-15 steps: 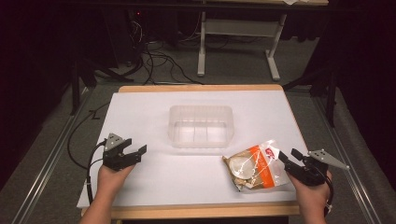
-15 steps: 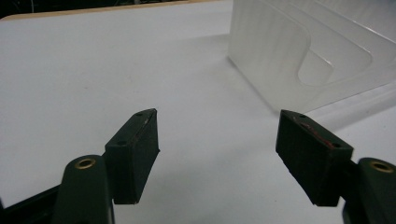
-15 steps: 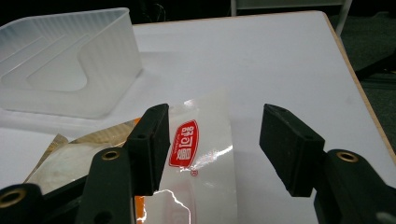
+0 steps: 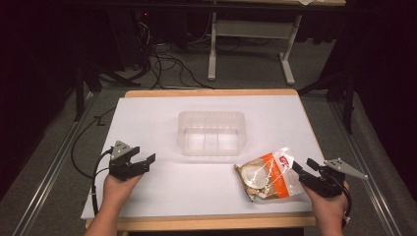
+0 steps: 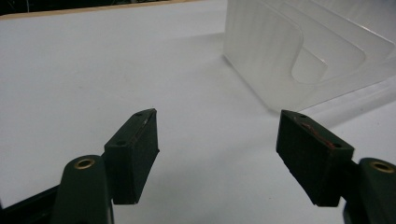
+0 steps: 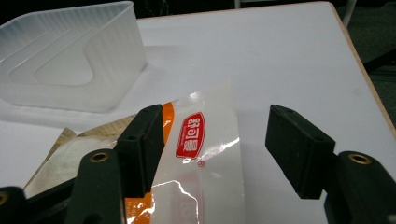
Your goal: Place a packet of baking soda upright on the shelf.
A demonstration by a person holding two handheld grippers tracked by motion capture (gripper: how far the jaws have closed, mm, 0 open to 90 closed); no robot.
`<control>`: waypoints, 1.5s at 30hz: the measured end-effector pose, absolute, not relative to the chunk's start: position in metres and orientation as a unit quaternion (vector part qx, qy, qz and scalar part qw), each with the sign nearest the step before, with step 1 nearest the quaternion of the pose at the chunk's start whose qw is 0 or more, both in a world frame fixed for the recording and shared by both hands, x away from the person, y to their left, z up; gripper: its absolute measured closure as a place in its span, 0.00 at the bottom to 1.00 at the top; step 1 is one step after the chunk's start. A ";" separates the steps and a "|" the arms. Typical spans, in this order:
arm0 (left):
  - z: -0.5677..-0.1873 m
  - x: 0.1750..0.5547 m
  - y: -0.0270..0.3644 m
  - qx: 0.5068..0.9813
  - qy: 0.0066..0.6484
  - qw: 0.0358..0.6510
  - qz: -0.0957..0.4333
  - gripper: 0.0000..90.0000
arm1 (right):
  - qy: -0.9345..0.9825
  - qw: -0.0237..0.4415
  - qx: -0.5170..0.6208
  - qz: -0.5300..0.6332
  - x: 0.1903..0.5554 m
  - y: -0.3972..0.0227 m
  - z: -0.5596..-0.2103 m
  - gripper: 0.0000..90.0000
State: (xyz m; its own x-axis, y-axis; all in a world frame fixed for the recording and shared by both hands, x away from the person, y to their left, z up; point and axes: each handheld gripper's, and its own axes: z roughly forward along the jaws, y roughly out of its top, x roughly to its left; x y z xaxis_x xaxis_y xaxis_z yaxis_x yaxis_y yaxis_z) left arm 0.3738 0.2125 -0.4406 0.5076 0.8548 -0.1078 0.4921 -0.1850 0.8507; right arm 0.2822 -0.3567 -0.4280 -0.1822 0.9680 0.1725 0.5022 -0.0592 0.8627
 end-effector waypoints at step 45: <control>-0.442 0.373 0.208 0.754 0.445 0.439 0.203 0.33 | 0.642 0.156 0.576 0.482 0.280 -0.354 -0.437 0.64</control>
